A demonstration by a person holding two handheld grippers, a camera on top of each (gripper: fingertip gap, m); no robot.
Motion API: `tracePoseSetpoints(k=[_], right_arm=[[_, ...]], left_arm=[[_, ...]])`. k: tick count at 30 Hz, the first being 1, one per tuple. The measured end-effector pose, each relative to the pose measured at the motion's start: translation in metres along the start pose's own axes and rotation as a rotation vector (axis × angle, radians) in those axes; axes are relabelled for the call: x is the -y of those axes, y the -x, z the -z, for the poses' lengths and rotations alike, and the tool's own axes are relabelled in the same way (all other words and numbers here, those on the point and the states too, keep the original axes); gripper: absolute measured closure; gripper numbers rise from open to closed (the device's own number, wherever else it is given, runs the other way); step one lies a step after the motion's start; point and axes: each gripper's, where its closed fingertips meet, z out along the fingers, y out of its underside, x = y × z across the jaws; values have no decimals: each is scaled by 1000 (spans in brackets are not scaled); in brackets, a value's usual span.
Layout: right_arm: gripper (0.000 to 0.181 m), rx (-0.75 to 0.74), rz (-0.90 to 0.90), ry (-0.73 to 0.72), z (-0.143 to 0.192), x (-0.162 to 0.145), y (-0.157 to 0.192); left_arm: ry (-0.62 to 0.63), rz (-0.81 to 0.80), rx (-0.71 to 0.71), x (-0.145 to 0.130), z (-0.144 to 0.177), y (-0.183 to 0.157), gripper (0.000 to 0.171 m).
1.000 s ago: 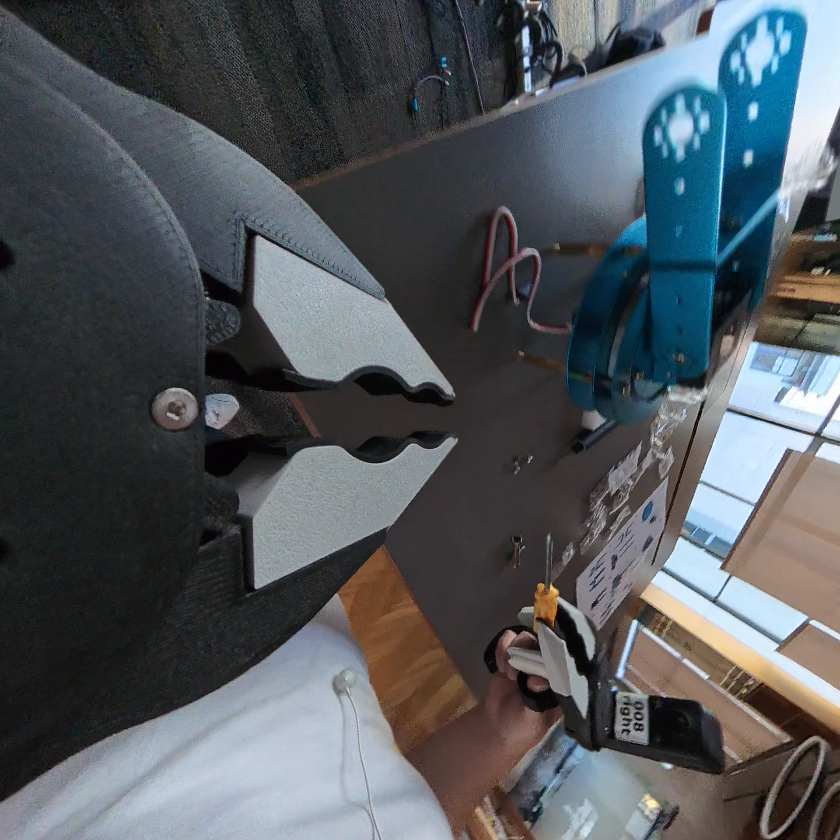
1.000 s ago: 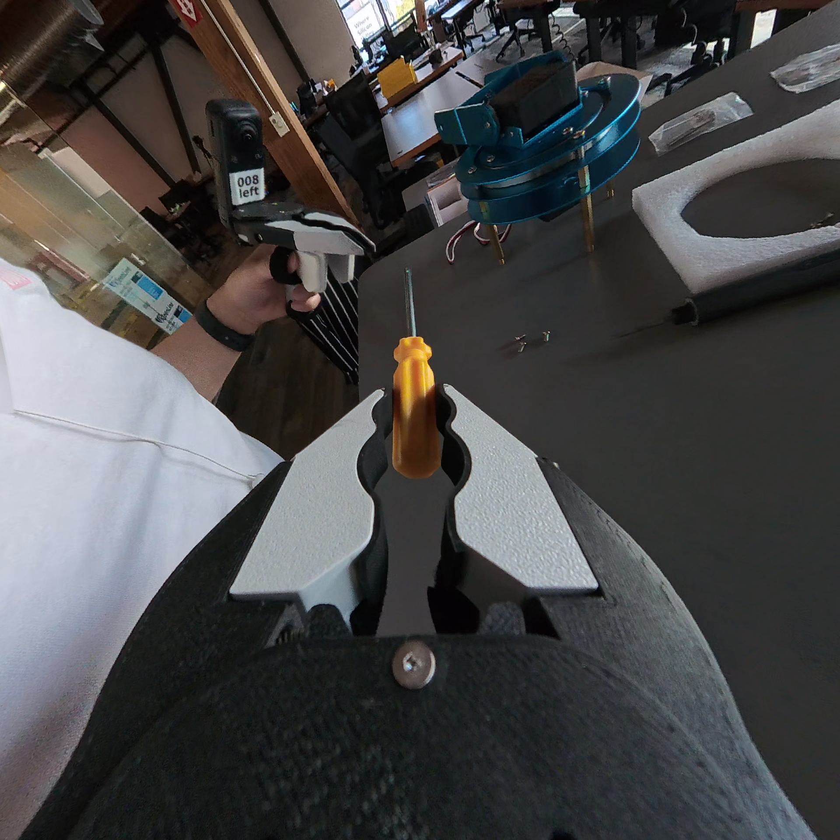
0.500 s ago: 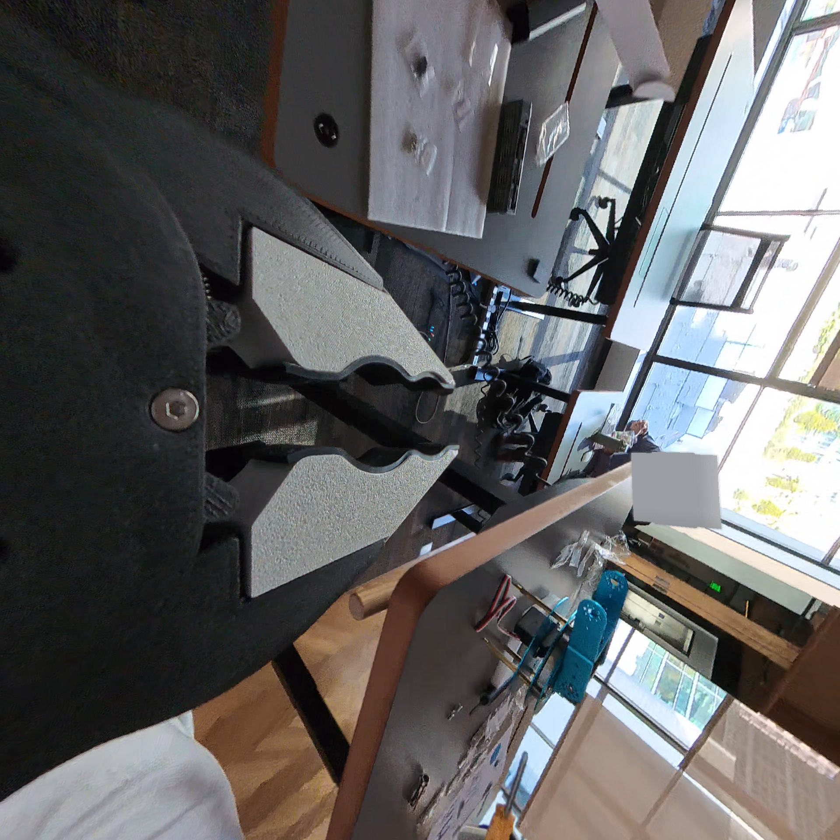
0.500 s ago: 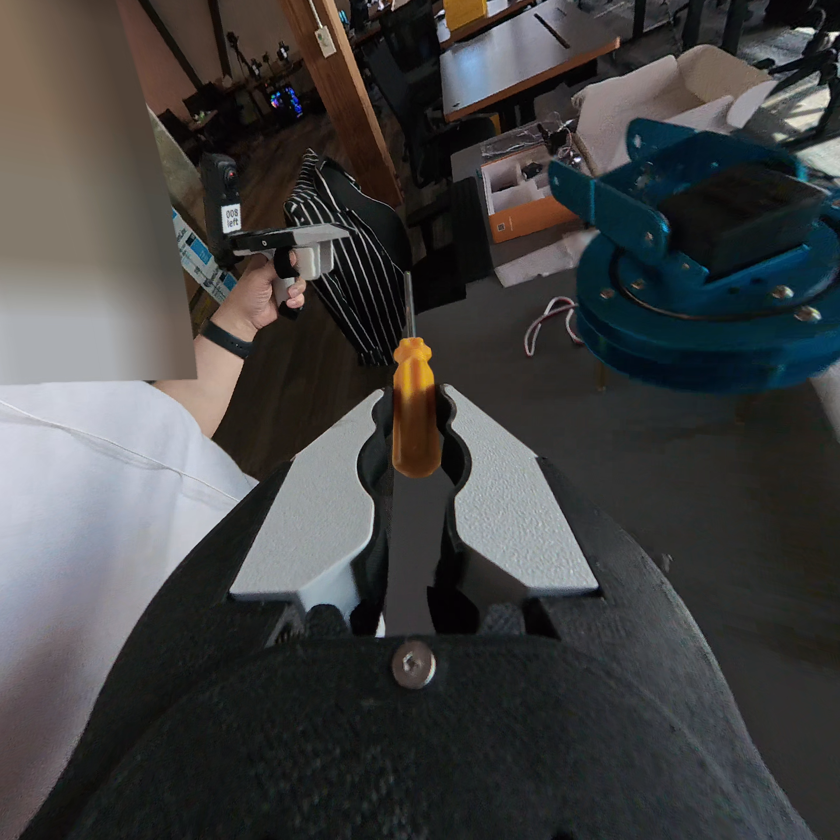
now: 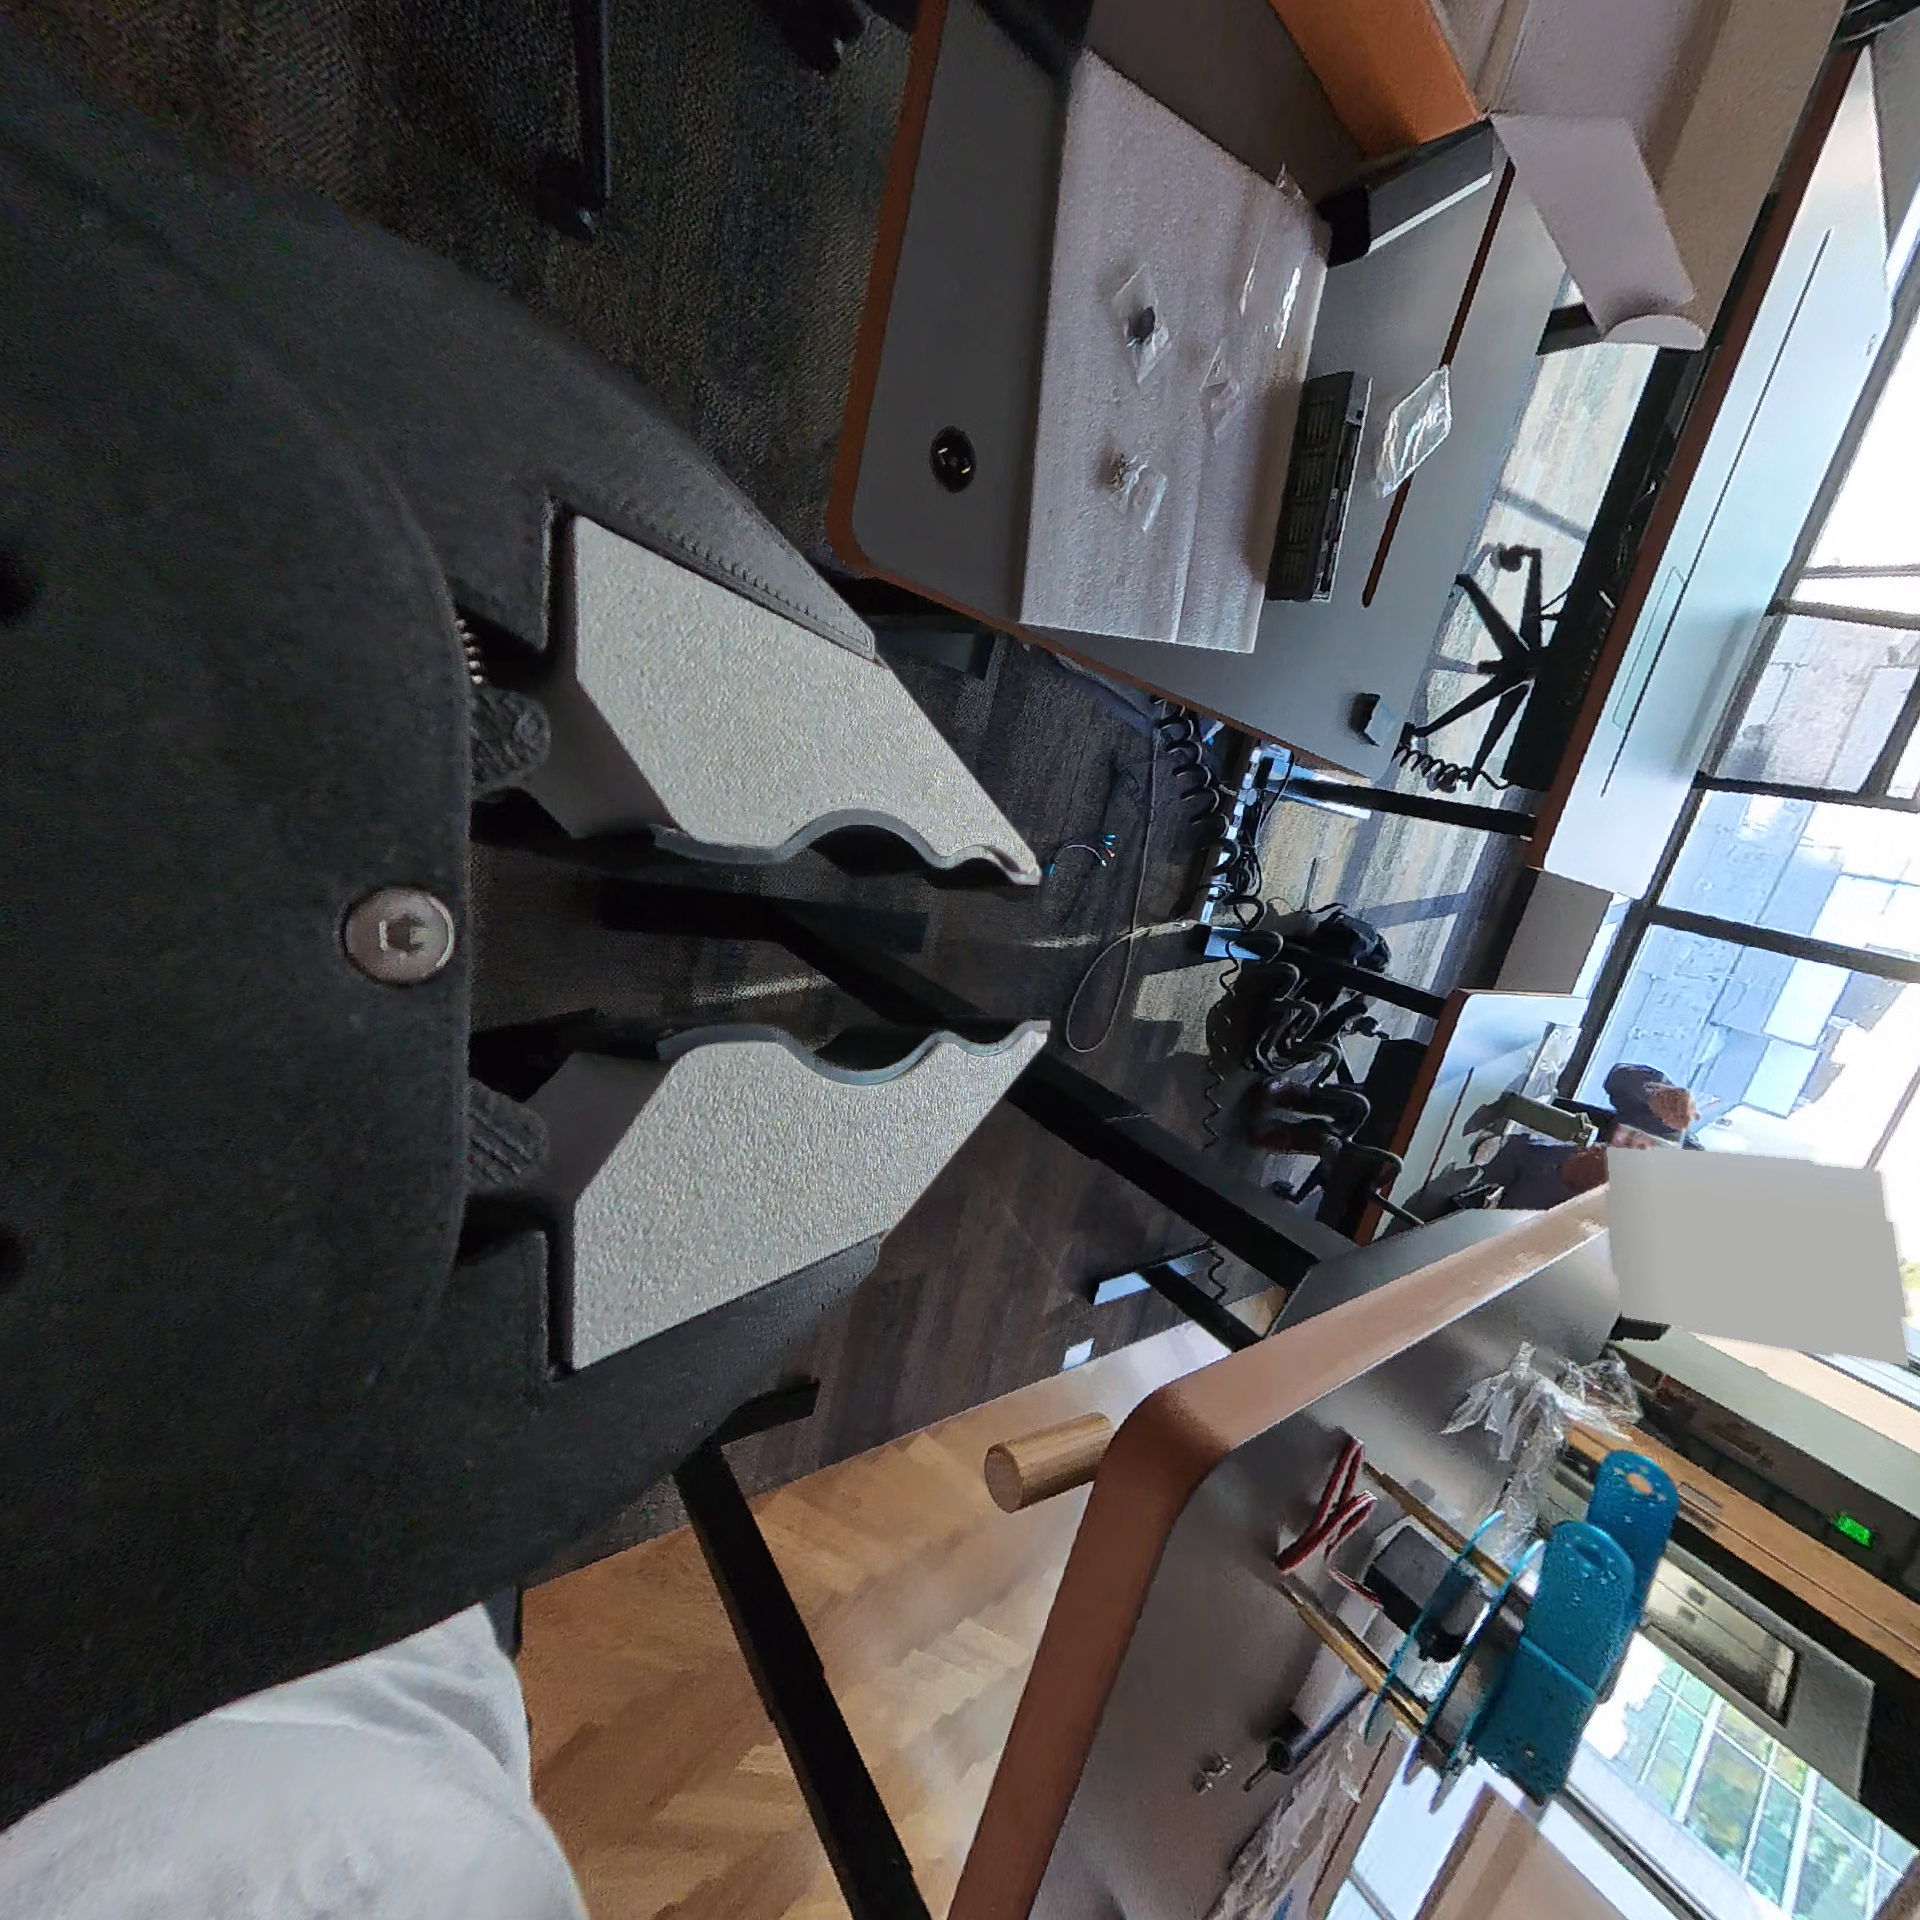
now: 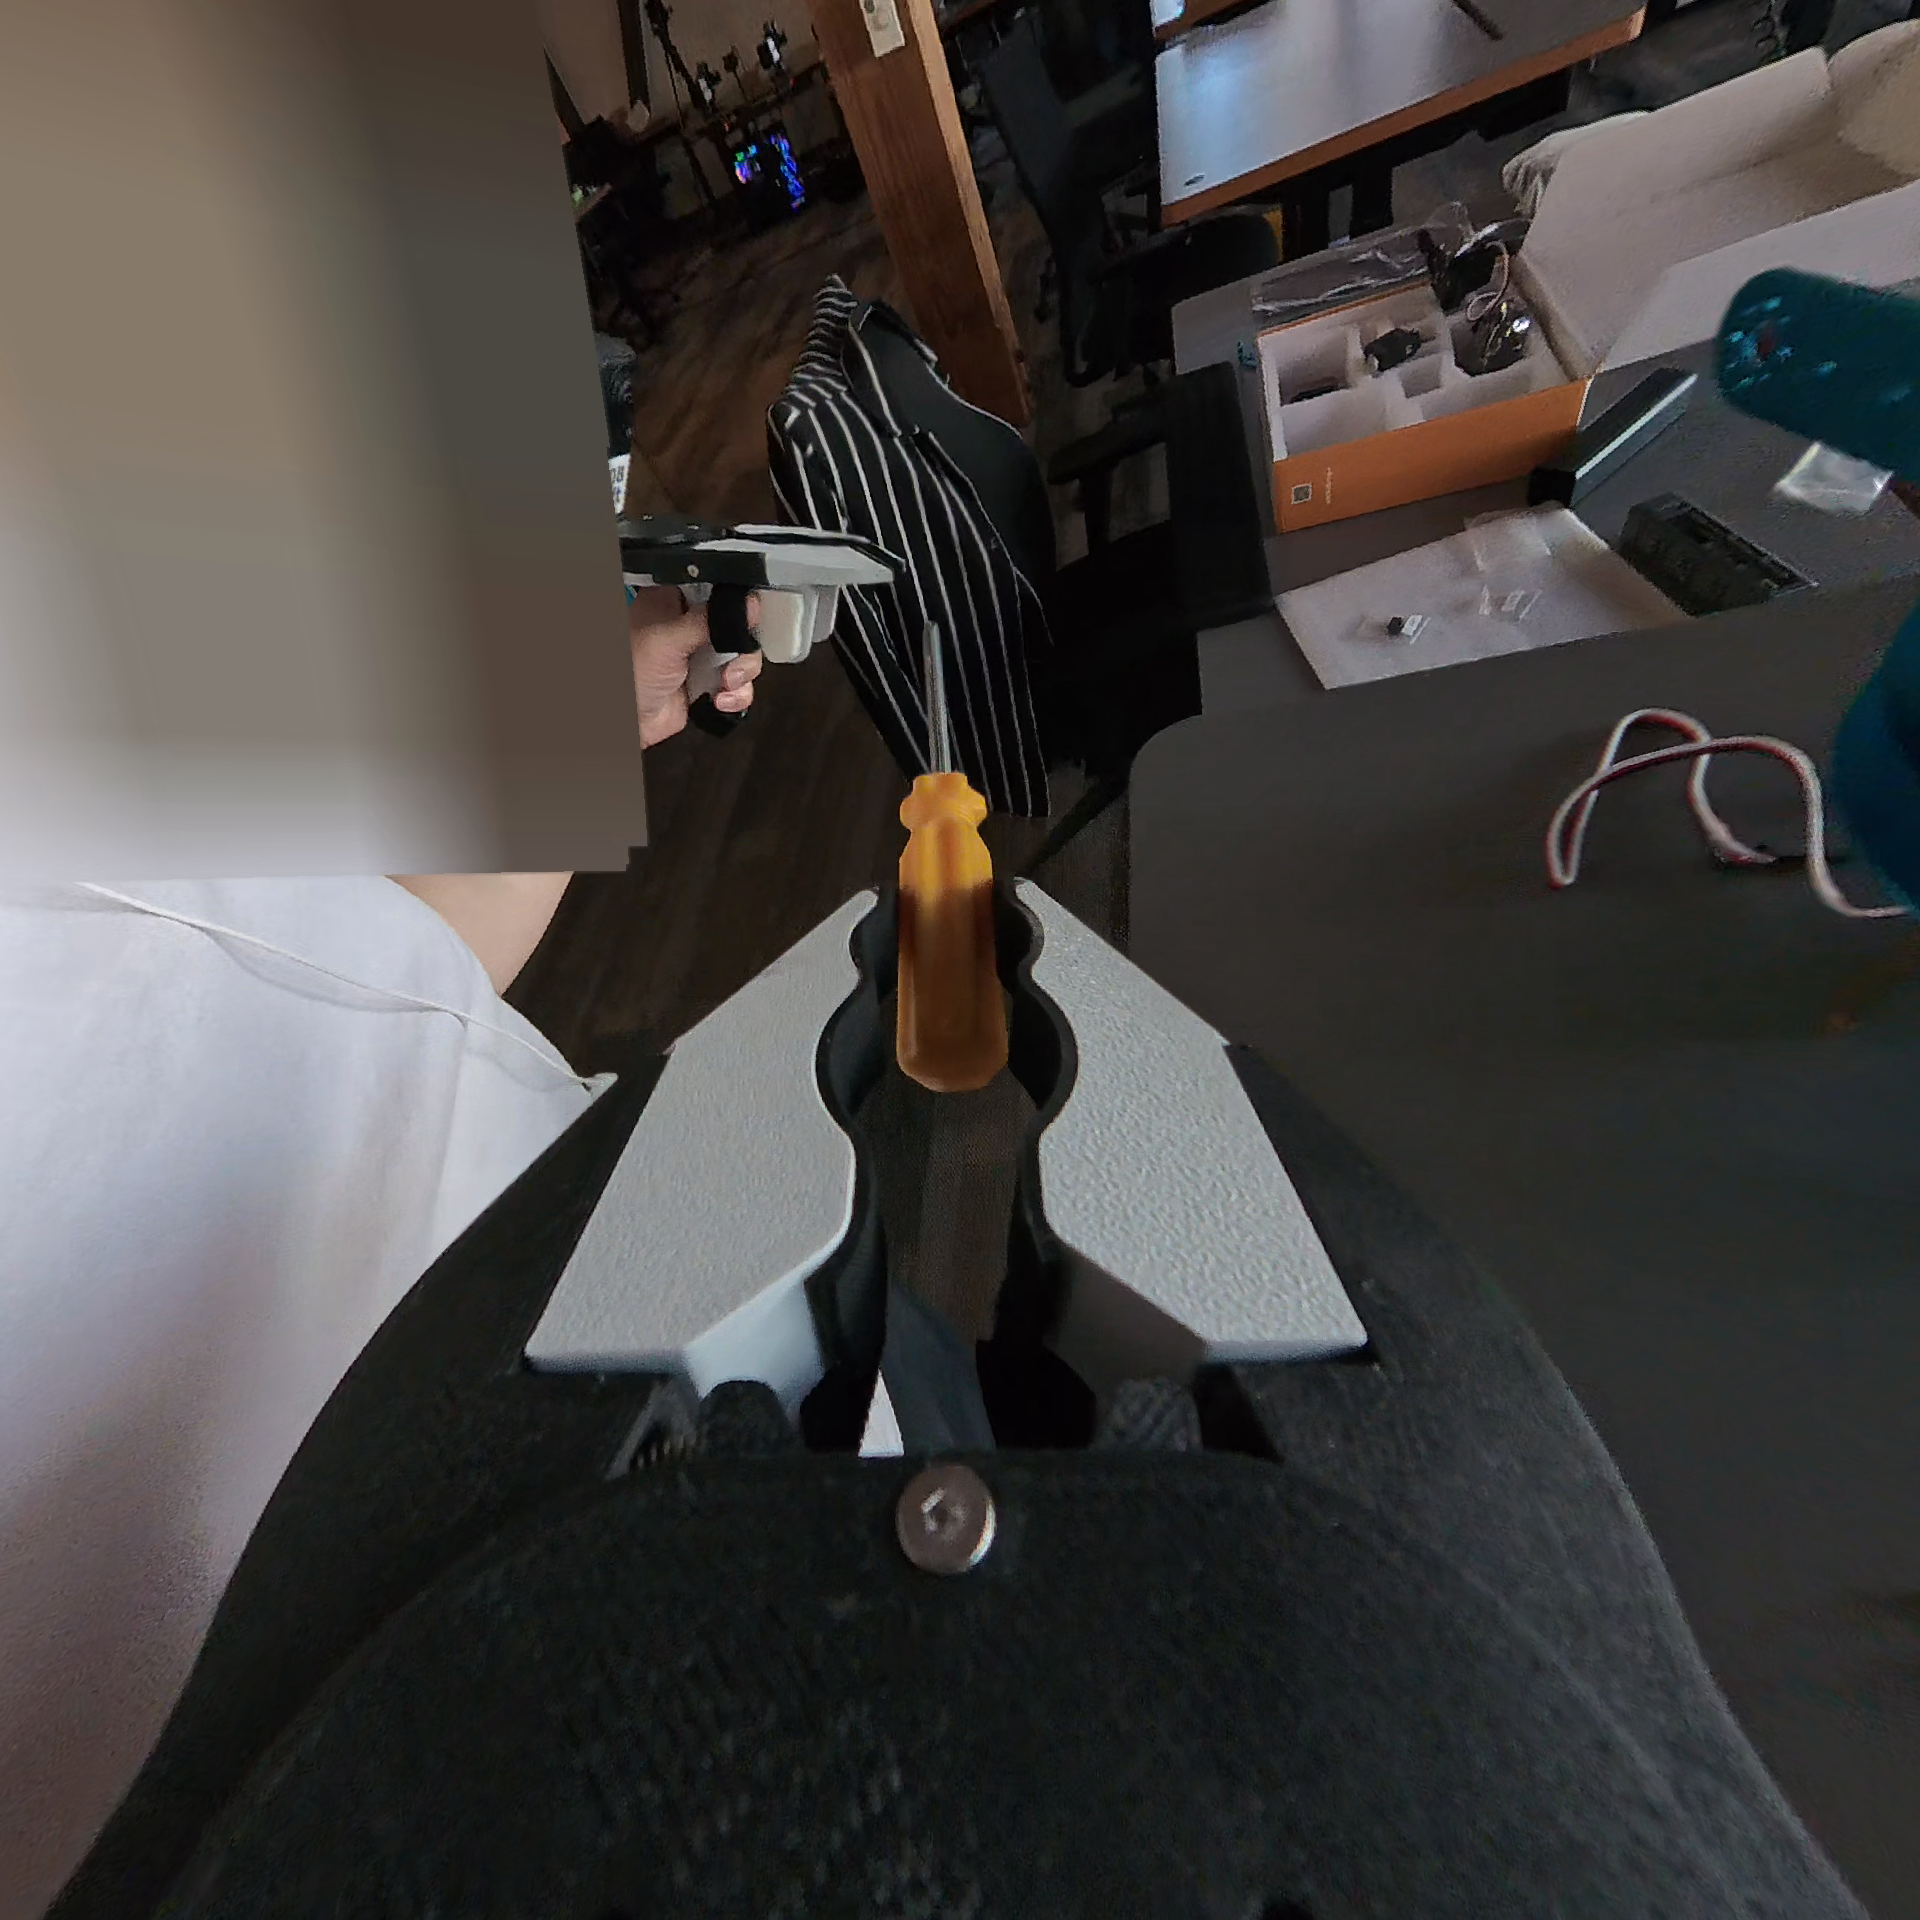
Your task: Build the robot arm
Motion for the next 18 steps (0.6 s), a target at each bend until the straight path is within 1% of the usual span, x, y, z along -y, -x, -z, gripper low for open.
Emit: tracePoseSetpoints(k=[3, 5, 8, 10, 13, 16, 18], right_arm=[[164, -8, 28, 36, 4, -21, 21], [164, -43, 65, 65, 9, -40, 30], [164, -60, 107, 95, 10, -77, 52], [164, -80, 155, 122, 6, -111, 64], [164, -110, 192, 200, -14, -183, 71], [164, -175, 146, 310, -46, -279, 52], [164, -218, 79, 389, -67, -342, 30]], left_arm=[[10, 9, -15, -14, 7, -19, 149], [11, -2, -2, -27, 16, -33, 149], [13, 15, 17, -56, 33, -57, 149], [-1, 43, 32, -79, 43, -72, 149], [-31, 116, 47, -122, 49, -85, 146], [-10, 183, 42, -165, 46, -90, 139], [-12, 186, 69, -183, 47, -83, 135]])
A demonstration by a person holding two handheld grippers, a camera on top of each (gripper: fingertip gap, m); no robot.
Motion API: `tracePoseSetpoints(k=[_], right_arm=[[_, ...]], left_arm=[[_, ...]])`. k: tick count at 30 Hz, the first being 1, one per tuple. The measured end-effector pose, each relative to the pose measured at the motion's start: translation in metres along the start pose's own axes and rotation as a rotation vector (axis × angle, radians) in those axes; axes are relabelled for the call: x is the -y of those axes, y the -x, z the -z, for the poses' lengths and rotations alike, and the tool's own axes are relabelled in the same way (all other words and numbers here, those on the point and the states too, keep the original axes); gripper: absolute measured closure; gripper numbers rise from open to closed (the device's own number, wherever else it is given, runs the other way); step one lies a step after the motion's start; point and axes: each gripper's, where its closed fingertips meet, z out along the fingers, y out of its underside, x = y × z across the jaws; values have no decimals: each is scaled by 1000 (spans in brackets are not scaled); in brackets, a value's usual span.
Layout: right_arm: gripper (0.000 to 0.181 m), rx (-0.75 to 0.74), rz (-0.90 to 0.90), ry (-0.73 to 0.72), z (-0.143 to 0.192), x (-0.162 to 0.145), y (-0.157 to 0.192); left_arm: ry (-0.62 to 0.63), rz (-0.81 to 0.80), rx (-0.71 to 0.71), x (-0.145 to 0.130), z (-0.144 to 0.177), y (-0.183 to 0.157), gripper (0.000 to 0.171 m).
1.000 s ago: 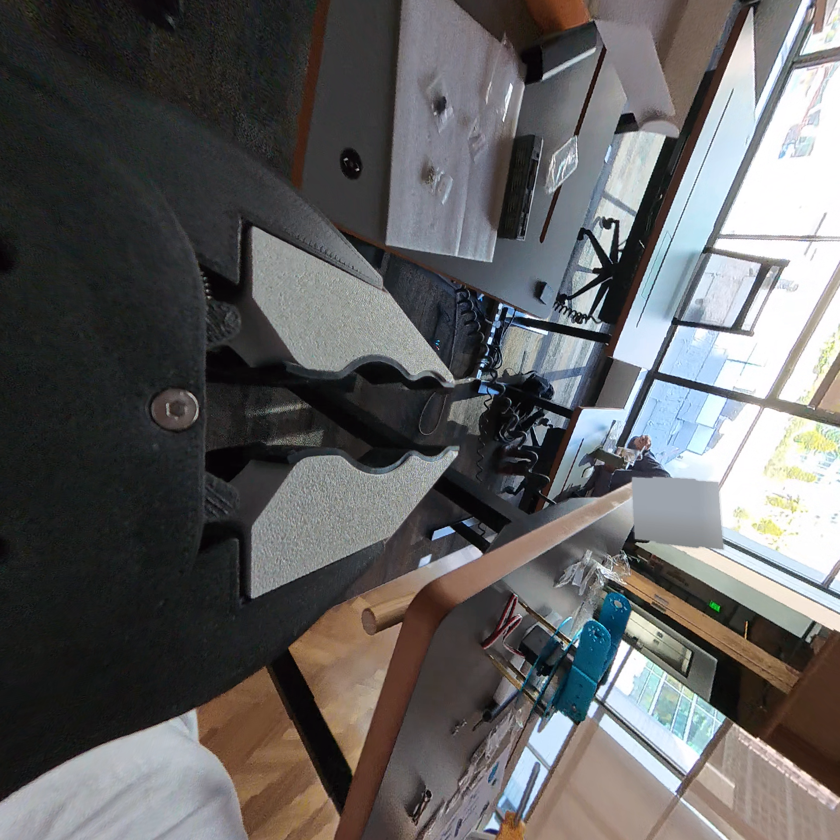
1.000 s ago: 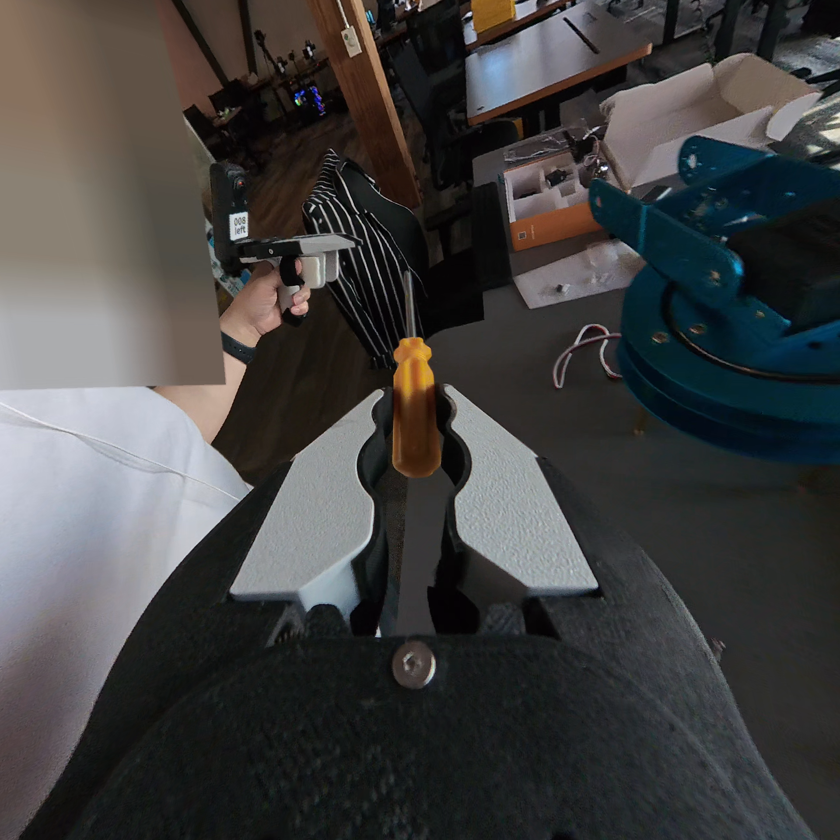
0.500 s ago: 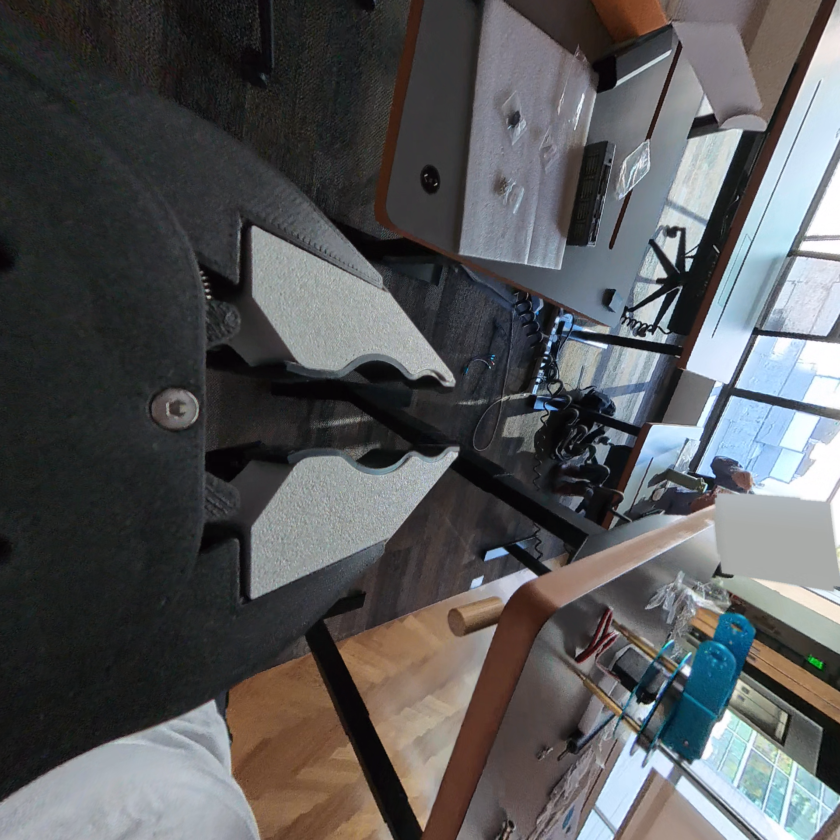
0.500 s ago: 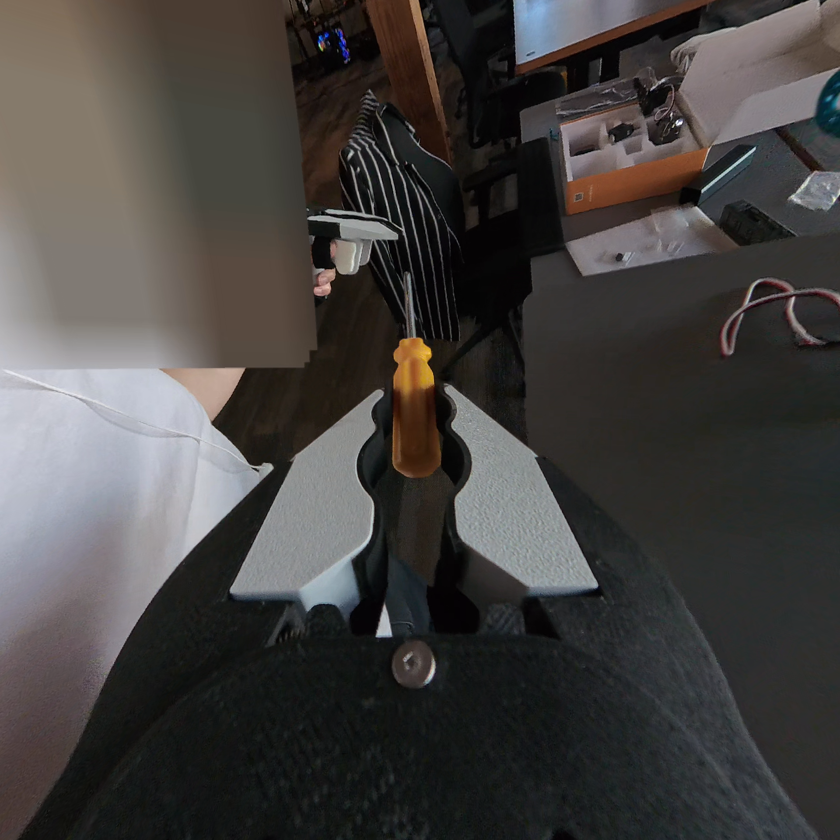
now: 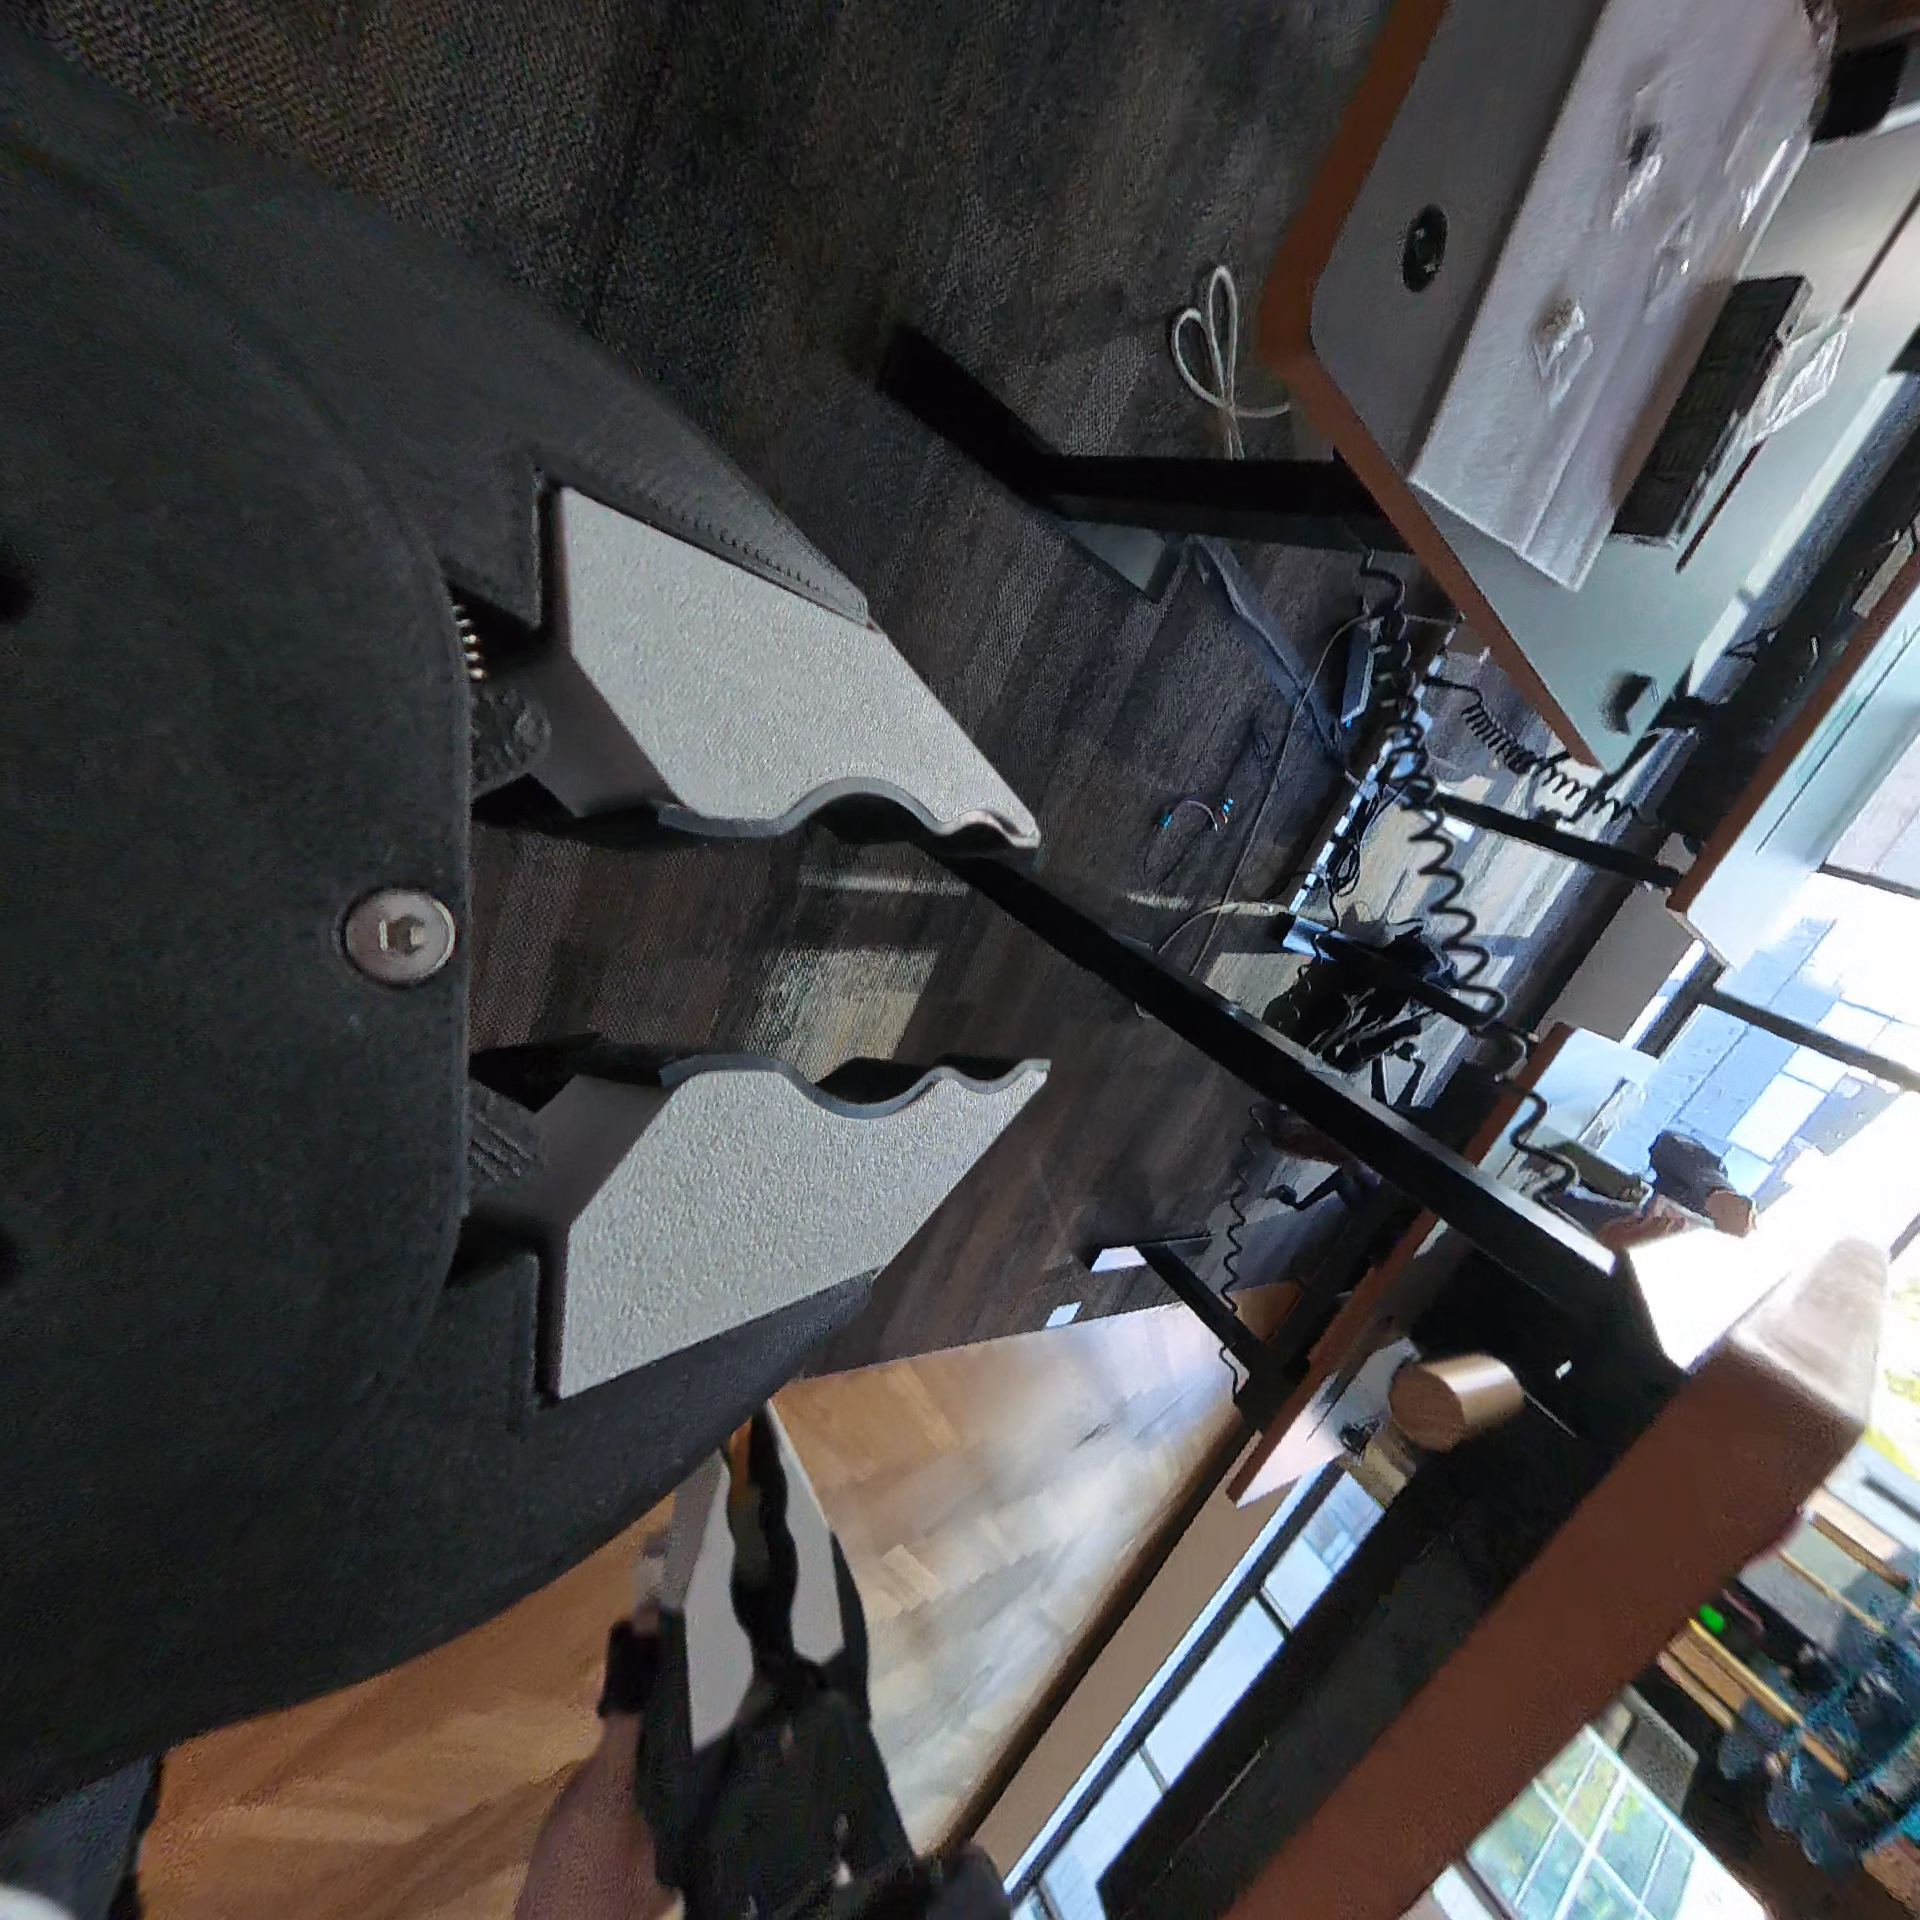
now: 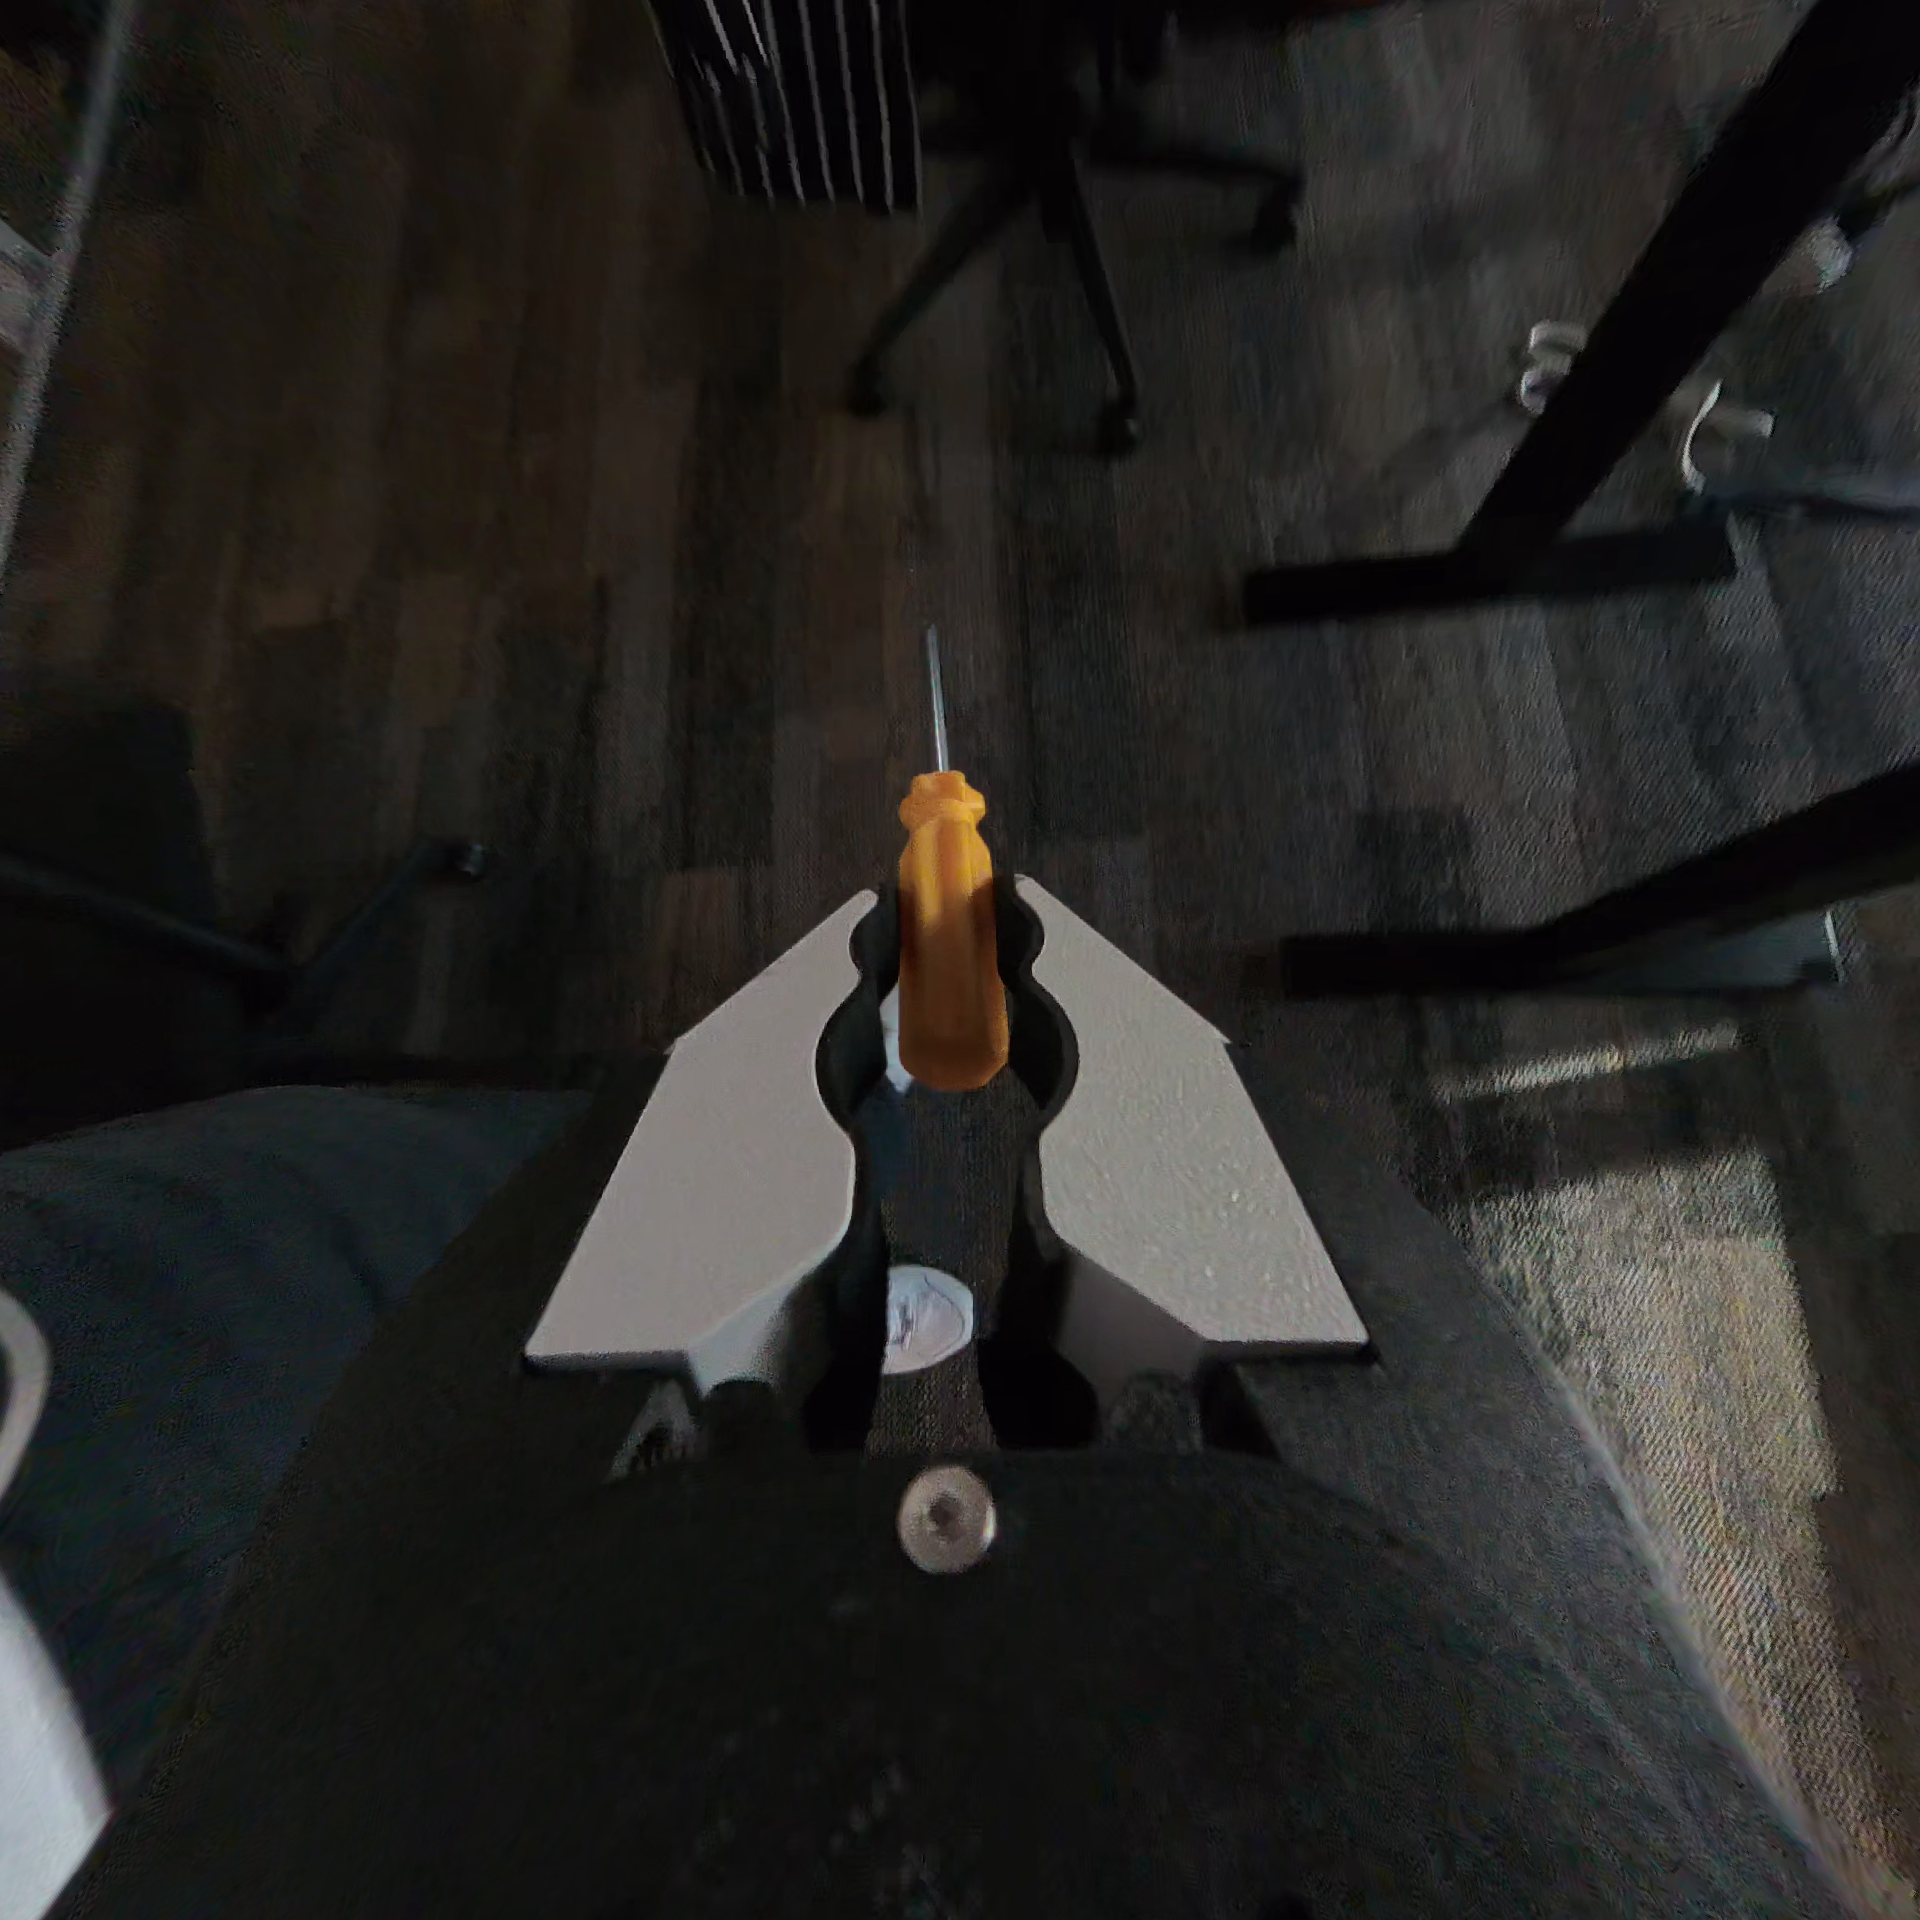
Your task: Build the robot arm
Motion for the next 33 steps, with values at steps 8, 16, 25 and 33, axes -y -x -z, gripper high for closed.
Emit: tracePoseSetpoints(k=[8, 16, 25, 33], right_arm=[[164, -150, -48, 230, -175, -114, -71], [164, -245, 97, 551, -375, -171, -177], [164, -173, 505, 1101, -584, -279, -344], [163, -93, 708, 1302, -643, -350, -403]], left_arm=[[-30, -78, 135, -54, 24, 95, 129], [-70, -130, 289, -101, 71, 241, 127], [-100, 50, 544, -231, 90, 370, 127], [-135, 131, 626, -283, 68, 396, 129]])
